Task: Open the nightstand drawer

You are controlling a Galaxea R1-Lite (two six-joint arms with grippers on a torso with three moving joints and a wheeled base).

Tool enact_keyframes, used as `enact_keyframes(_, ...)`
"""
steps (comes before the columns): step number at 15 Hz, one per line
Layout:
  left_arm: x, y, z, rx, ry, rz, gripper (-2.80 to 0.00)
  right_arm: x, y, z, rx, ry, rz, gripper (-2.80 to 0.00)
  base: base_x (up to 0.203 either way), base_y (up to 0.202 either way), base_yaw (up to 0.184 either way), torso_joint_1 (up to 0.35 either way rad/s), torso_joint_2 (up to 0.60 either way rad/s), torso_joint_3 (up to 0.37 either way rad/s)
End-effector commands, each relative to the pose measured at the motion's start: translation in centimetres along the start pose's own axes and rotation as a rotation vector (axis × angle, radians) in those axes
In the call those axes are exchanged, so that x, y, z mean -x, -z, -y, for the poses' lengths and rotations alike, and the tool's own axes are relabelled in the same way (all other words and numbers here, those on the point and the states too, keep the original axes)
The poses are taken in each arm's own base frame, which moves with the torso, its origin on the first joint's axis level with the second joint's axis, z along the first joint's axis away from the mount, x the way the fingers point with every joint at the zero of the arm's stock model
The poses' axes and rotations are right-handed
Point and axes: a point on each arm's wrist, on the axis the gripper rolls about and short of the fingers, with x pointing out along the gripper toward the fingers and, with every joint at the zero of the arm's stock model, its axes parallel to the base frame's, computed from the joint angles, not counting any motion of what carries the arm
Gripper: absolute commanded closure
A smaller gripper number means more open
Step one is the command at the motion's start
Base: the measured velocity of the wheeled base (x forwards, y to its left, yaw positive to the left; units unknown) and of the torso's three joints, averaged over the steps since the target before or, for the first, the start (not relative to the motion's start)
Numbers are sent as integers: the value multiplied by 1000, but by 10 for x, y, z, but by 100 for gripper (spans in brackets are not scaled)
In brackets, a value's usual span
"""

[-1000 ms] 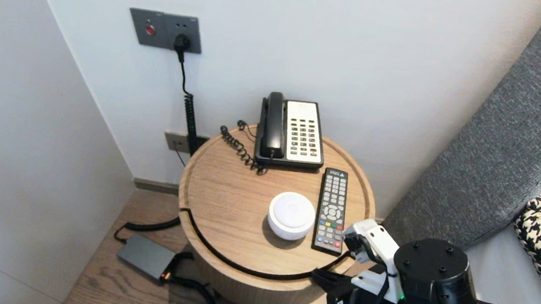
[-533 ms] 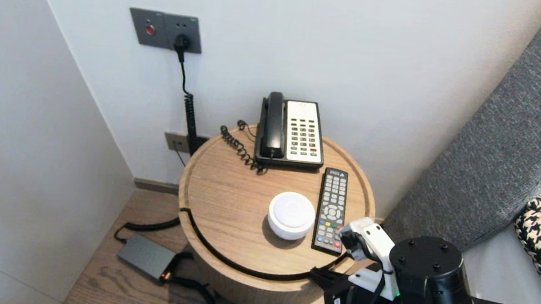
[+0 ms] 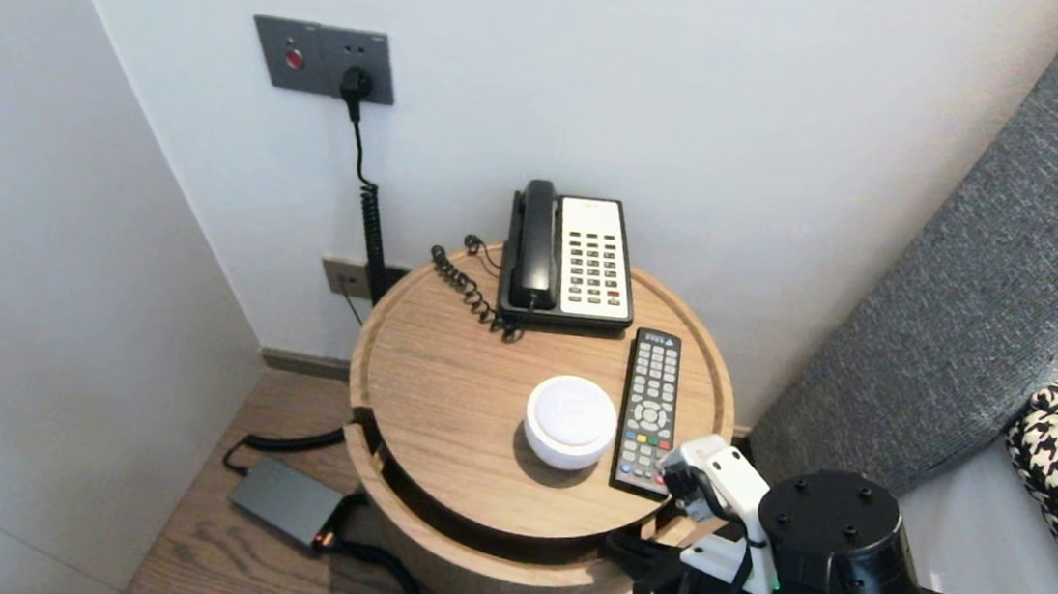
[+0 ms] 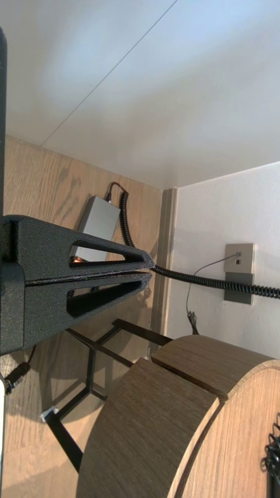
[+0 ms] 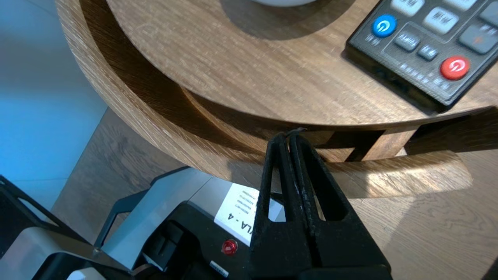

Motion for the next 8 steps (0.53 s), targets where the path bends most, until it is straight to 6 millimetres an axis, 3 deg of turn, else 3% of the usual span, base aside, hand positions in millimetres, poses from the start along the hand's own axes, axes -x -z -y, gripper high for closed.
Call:
enact_keyframes(1,0,3,0,0,-1,-7,0,0,1,-1,1,-3,0,0,0,0,0,0,0,0)
enact_keyframes(8,0,3,0,0,-2,-7,0,1,7,-5,14,-16,-33,0,0,0,0,0,0,0)
